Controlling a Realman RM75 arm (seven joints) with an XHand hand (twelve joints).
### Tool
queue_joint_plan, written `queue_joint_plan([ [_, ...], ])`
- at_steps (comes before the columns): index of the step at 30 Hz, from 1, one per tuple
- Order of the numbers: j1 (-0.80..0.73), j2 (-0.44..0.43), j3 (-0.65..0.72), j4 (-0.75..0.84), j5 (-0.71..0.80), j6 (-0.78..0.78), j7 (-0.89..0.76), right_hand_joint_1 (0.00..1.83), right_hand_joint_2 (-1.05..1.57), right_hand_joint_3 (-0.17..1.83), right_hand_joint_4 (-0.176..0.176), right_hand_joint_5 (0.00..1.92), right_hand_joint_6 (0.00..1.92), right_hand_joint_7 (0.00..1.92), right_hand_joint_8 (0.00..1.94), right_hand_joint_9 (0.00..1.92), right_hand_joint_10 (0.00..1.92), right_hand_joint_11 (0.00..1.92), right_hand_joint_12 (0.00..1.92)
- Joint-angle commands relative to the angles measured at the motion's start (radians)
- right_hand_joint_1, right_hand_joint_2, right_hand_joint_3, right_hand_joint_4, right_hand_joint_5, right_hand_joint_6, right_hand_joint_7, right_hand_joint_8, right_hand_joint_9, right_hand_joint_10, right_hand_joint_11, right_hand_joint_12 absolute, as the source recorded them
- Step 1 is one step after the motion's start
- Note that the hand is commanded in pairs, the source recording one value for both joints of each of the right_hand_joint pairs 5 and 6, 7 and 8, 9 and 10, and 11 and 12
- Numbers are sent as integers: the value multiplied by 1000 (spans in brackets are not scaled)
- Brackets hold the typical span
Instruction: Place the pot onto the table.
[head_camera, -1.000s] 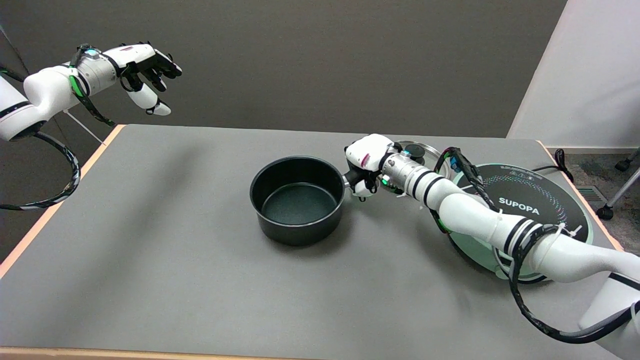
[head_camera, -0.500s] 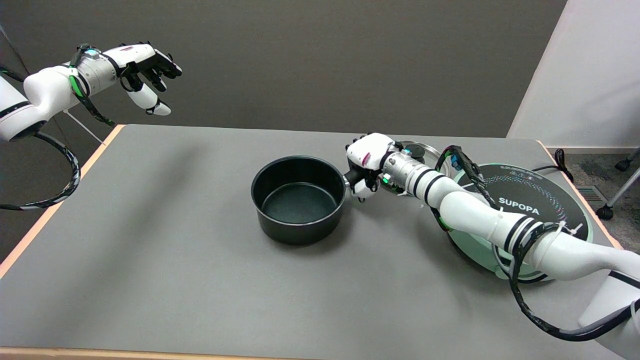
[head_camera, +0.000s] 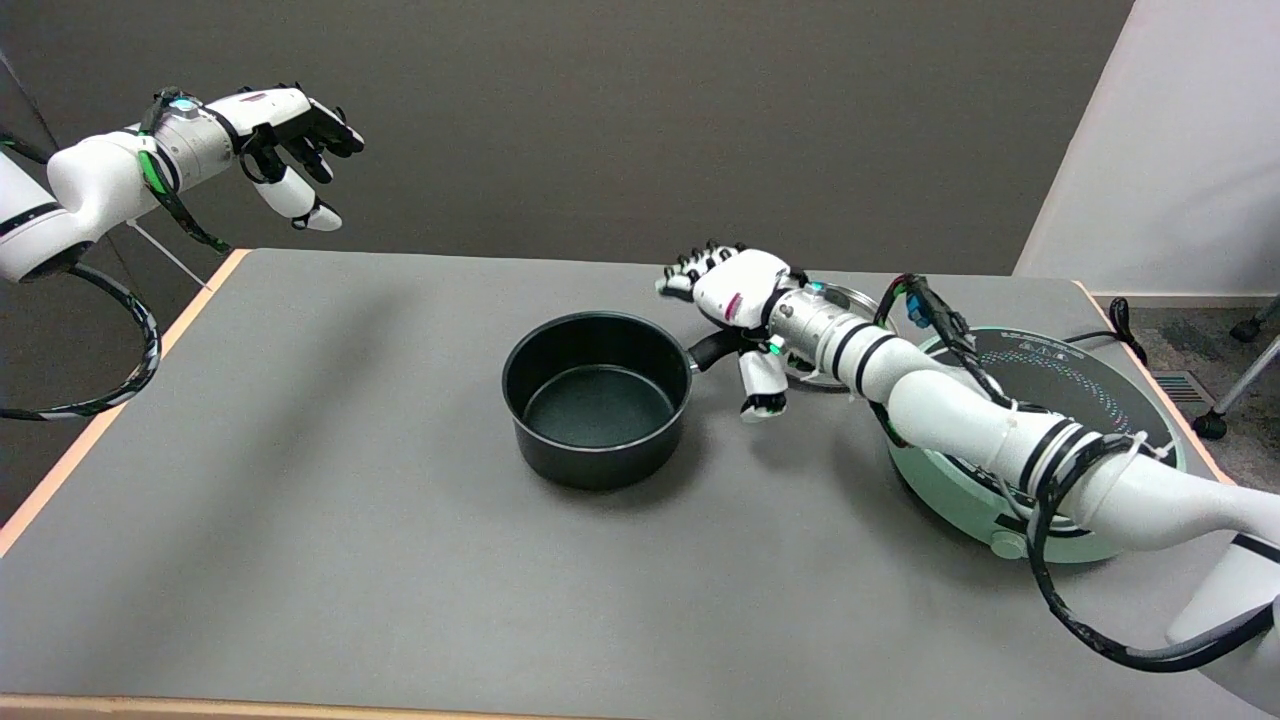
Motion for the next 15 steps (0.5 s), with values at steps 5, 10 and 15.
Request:
queue_joint_plan([
  [5, -34, 94, 157, 157, -82, 72, 2, 1157, -856, 1425, -12, 241, 241, 241, 241, 241, 241, 241, 241],
  [10, -95, 119, 204, 248, -72, 202, 26, 1161, -858, 1400, -16, 231, 231, 231, 231, 231, 231, 231, 231],
  [15, -201, 128, 292, 354, -82, 293, 66, 1155, -893, 1384, 10, 168, 168, 168, 168, 168, 168, 168, 168],
])
